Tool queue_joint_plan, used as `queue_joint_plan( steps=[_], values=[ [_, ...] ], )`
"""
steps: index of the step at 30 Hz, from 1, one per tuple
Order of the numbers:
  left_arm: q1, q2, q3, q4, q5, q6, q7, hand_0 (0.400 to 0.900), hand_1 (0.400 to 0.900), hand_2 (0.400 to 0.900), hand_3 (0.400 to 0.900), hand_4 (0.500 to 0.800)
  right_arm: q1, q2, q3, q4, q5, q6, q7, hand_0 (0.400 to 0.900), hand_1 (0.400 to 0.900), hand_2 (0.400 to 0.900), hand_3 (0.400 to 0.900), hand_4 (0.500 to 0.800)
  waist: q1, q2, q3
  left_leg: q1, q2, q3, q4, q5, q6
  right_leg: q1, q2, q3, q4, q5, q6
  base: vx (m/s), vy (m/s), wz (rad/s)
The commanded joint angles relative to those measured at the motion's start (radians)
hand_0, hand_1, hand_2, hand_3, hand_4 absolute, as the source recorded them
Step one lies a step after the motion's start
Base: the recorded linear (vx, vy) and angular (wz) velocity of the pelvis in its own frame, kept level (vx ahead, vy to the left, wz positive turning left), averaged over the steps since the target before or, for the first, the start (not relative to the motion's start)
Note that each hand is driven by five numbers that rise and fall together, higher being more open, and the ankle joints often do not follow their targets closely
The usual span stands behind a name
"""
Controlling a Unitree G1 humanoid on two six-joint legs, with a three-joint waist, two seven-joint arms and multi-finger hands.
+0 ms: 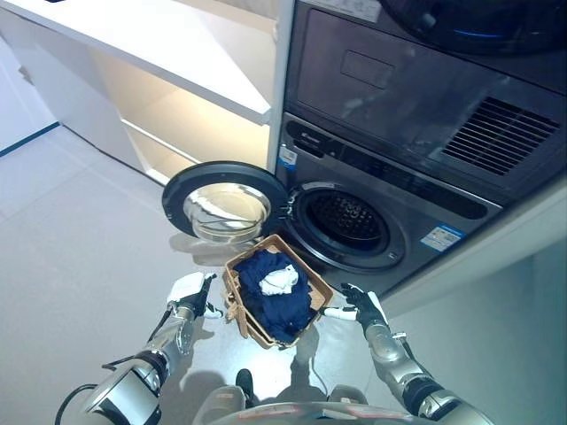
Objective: Put the clothes in the basket into the washing machine.
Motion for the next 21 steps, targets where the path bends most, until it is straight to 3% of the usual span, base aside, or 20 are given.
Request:
queue_joint_plan(
  steps=[1,3,8,11,15,17,20,21],
  values=[
    [-0.102,0.020,0.058,0.032,0.002,-0.013,0.044,0.900,0.900,0.900,0.900,0.800,-0.084,-0.024,-0.020,-0.041,0.026,-0.058,-0.032,0.900,0.900,0.900,0.900,0.800,-0.039,0.002,0.046,-0.024,-0.020,-0.071,-0.004,-0.016,-0.070,0.041,0.038,-0.031,-0.219,0.109,0.060,0.14,0.014,0.34],
    [-0.104,0.012,0.061,0.034,0.007,-0.016,0.038,0.900,0.900,0.900,0.900,0.800,-0.079,-0.029,-0.026,-0.049,0.031,-0.063,-0.032,0.900,0.900,0.900,0.900,0.800,-0.065,-0.001,0.060,0.008,-0.030,-0.083,0.002,-0.032,-0.078,0.018,0.055,-0.026,-0.324,0.129,0.077,0.19,-0.018,0.51],
    [-0.103,0.013,0.082,0.033,-0.001,-0.014,0.040,0.900,0.900,0.900,0.900,0.800,-0.072,-0.046,-0.031,-0.095,0.031,-0.064,-0.029,0.900,0.900,0.900,0.900,0.800,-0.102,-0.018,0.082,0.059,-0.045,-0.120,0.038,-0.086,-0.087,-0.013,0.085,0.054,-0.414,0.207,0.111,0.17,-0.046,0.42],
    [-0.120,0.015,0.090,0.031,-0.027,-0.018,0.047,0.900,0.900,0.900,0.900,0.800,-0.103,-0.053,-0.016,-0.100,0.025,-0.060,-0.027,0.900,0.900,0.900,0.900,0.800,-0.109,-0.029,0.091,0.054,-0.047,-0.138,0.070,-0.116,-0.092,-0.036,0.093,0.099,-0.419,0.222,0.115,0.11,-0.098,0.21],
    [-0.134,0.003,0.088,0.048,-0.049,-0.022,0.051,0.900,0.900,0.900,0.900,0.800,-0.135,-0.061,-0.008,-0.091,0.020,-0.060,-0.032,0.900,0.900,0.900,0.900,0.800,-0.110,-0.040,0.100,0.053,-0.045,-0.166,0.116,-0.165,-0.104,-0.068,0.106,0.105,-0.431,0.211,0.113,0.18,-0.138,0.22],
    [-0.132,-0.005,0.089,0.055,-0.057,-0.017,0.048,0.900,0.900,0.900,0.900,0.800,-0.130,-0.066,-0.012,-0.091,0.019,-0.062,-0.032,0.900,0.900,0.900,0.900,0.800,-0.110,-0.042,0.098,0.067,-0.032,-0.177,0.116,-0.183,-0.114,-0.065,0.130,0.115,-0.416,0.200,0.105,0.27,-0.172,0.27],
    [-0.112,-0.028,0.087,0.063,-0.072,-0.019,0.040,0.900,0.900,0.900,0.900,0.800,-0.104,-0.082,-0.021,-0.104,0.008,-0.057,-0.026,0.900,0.900,0.900,0.900,0.800,-0.119,-0.030,0.079,0.123,0.020,-0.210,0.074,-0.166,-0.145,-0.057,0.163,0.084,-0.370,0.139,0.082,0.28,-0.172,0.39],
    [-0.111,-0.029,0.087,0.063,-0.072,-0.019,0.040,0.900,0.900,0.900,0.900,0.800,-0.103,-0.083,-0.021,-0.104,0.008,-0.057,-0.026,0.900,0.900,0.900,0.900,0.800,-0.120,-0.028,0.079,0.126,0.022,-0.211,0.071,-0.165,-0.146,-0.055,0.164,0.082,-0.369,0.137,0.081,0.28,-0.193,0.42]
  ],
)
